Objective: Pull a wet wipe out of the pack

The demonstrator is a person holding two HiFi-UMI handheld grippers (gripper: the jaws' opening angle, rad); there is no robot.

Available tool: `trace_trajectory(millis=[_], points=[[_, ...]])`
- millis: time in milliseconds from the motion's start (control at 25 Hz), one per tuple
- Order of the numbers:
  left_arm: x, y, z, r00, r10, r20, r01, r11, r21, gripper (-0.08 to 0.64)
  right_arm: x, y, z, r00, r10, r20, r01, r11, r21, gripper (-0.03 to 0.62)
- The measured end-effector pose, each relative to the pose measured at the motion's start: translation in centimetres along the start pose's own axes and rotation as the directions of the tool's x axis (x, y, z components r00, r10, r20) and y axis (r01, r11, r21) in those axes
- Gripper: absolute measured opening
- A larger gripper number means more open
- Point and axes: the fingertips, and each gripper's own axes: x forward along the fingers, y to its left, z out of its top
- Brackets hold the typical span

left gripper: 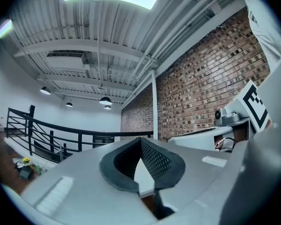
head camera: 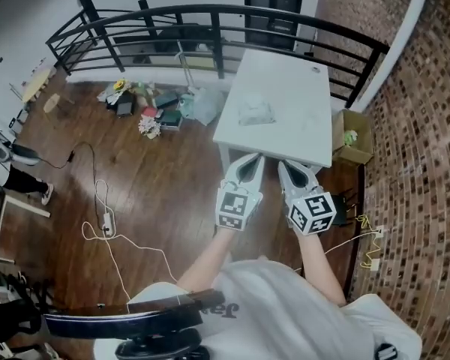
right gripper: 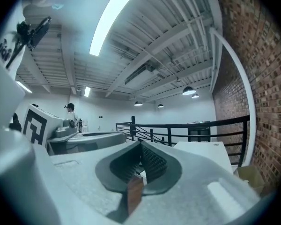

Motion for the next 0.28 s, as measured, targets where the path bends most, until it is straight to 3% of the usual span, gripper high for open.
trace_trajectory(millis=[280], points=[[-0.9, 2.4, 0.8, 1.0, 0.008, 0.006, -0.008, 1.0, 0.006, 0.017, 1.1, 1.1, 1.0, 1.0, -0.015, 0.011, 0.015, 1.0, -0.008, -0.008]])
